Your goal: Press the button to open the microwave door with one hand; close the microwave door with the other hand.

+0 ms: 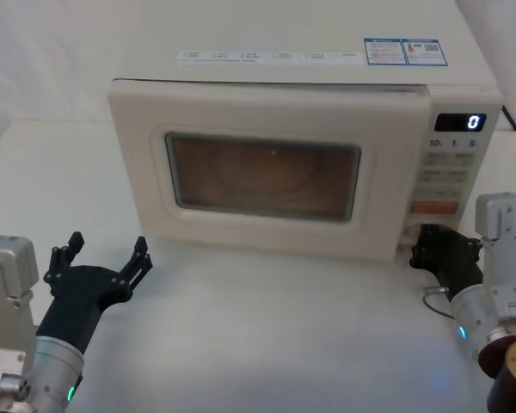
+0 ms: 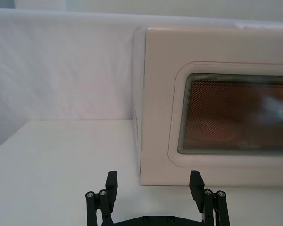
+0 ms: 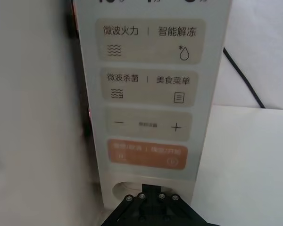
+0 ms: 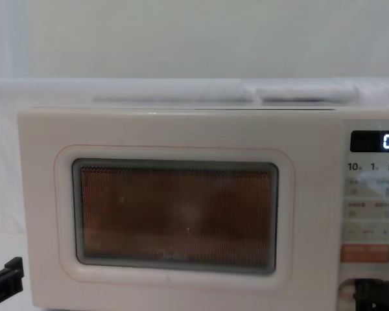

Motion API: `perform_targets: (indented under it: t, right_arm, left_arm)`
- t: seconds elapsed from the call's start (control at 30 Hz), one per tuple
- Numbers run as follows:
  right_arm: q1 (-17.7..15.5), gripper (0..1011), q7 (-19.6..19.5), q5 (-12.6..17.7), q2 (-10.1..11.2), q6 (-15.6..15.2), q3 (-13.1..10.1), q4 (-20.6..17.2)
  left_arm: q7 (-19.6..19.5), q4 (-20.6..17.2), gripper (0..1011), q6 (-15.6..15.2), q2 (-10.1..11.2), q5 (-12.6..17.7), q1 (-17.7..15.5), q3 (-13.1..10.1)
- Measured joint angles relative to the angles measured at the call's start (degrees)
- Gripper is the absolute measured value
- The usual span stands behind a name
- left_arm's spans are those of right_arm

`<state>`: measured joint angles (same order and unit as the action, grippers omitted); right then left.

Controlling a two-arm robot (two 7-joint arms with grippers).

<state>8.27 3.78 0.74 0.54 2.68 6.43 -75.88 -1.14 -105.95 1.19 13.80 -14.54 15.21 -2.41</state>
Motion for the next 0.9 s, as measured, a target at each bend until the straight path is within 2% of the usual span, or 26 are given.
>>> perform_targets:
  t: [0.47,0.9]
  right_arm:
    - [-0.7,0,0.0,0.1,0.1,0.2,-0.4,-1.0]
    - [-5.0,0,1.0,0.8,1.4,-0.6,-0.5,-7.1]
  left_arm:
    - [0.0,0.0,1000,0.0,0.0,0.0,0.0,0.0]
    - [0.0,0.0,1000,0.0,0.0,0.0,0.0,0.0]
